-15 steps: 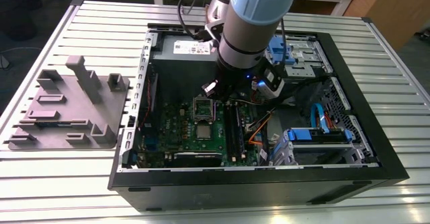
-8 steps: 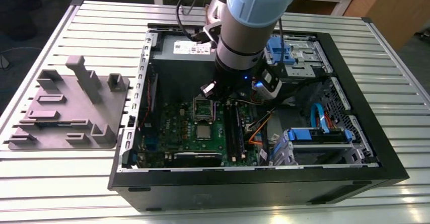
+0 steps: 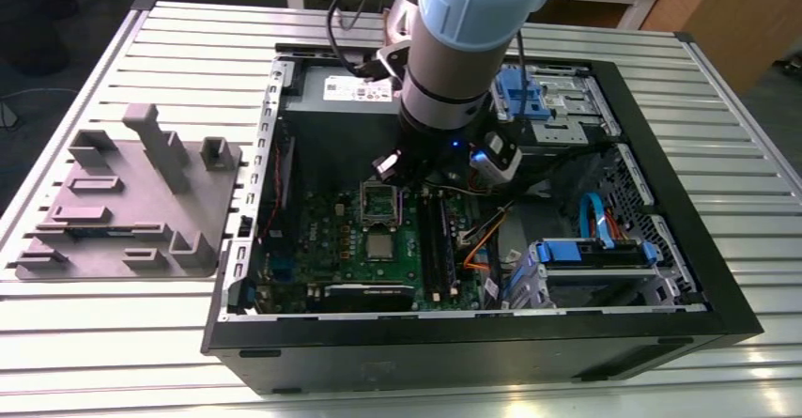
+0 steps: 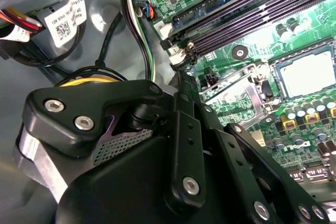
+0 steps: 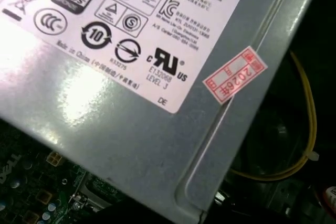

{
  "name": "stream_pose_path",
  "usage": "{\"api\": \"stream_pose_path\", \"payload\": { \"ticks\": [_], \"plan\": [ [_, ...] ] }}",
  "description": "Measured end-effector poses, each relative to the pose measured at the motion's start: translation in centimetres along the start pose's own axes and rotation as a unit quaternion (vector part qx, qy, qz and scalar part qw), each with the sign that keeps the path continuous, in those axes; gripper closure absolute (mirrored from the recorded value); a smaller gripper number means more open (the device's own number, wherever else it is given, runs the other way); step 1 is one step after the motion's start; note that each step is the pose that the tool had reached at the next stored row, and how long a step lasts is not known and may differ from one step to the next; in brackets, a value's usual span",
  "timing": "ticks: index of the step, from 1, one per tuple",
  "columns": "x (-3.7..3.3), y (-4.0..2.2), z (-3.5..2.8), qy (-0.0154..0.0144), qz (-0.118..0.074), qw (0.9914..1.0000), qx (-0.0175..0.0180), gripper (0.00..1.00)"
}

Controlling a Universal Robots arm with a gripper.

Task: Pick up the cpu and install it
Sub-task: 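Close the cpu cover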

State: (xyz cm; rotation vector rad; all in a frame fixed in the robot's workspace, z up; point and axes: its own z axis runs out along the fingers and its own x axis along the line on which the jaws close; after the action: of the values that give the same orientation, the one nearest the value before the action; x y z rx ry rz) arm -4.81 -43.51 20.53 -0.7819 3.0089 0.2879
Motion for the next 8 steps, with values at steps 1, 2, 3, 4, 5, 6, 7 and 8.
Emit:
{"api": "stream_pose_path", "payload": {
  "ticks": [1,2,3,4,5,6,7,8],
  "plan": [
    [0.04,0.05,0.04,-0.0001,0.0,1.0,0.0001,0.9],
    [0.07,0.07,0.07,-0.0002,0.0,1.0,0.0001,0.9],
    [0.09,0.08,0.1,-0.0003,0.0,1.0,0.0001,0.9],
    [0.09,0.09,0.11,-0.0004,0.0,1.0,0.0001,0.9],
    [0.09,0.09,0.11,-0.0004,0.0,1.0,0.0001,0.9],
    [0.1,0.09,0.12,-0.0005,0.0,1.0,0.0001,0.9],
    [0.11,0.1,0.13,-0.0005,0.0,1.0,0.0001,0.9],
    [0.13,0.1,0.15,-0.0006,0.0,1.0,0.0001,0.9]
  ]
}}
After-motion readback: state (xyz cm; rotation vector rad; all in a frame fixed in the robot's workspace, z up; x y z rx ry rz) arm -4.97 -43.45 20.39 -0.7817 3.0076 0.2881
